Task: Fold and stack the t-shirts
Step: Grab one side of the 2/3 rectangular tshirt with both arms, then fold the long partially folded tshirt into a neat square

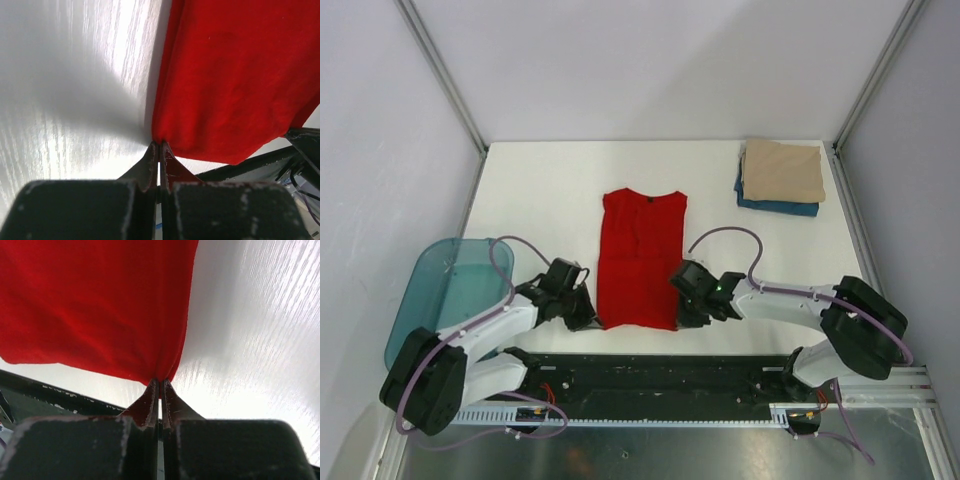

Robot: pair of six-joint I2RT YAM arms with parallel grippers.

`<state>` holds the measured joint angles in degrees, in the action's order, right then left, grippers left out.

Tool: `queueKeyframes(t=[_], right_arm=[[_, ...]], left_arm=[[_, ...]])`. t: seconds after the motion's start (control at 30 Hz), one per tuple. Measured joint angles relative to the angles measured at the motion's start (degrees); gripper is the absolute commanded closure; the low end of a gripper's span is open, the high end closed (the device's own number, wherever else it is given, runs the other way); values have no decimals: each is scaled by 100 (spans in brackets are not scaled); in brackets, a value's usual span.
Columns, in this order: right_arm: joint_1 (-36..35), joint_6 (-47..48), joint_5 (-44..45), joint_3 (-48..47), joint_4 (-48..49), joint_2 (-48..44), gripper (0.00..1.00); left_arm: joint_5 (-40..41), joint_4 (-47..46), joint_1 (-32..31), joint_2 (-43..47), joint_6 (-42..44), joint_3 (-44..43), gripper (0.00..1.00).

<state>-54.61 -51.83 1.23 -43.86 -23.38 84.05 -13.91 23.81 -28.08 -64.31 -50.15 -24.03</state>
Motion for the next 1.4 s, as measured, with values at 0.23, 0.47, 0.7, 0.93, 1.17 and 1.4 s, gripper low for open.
queueKeyframes(t=[0.23,0.47,0.7,0.93,1.17,1.4], right_arm=[[-245,-273,258,28,-315,-299,100],[-306,-369,479,103,-557,-496,100],[-433,-446,570,175,-632,-671,100],[-411,-498,872,-22,-1040,-1384,100],[339,81,1137,-1071,-1303,-1390,100],[1884,964,960,-2490,-761,-175,100]], left_arm=[[0,306,-17,269,11,72,100],[-50,479,-22,551,20,101,100],[-140,656,-83,789,22,120,100],[-79,1241,-94,1139,26,-507,100],[284,1550,61,647,201,-2076,100],[608,1556,662,-1392,551,-4179,100]])
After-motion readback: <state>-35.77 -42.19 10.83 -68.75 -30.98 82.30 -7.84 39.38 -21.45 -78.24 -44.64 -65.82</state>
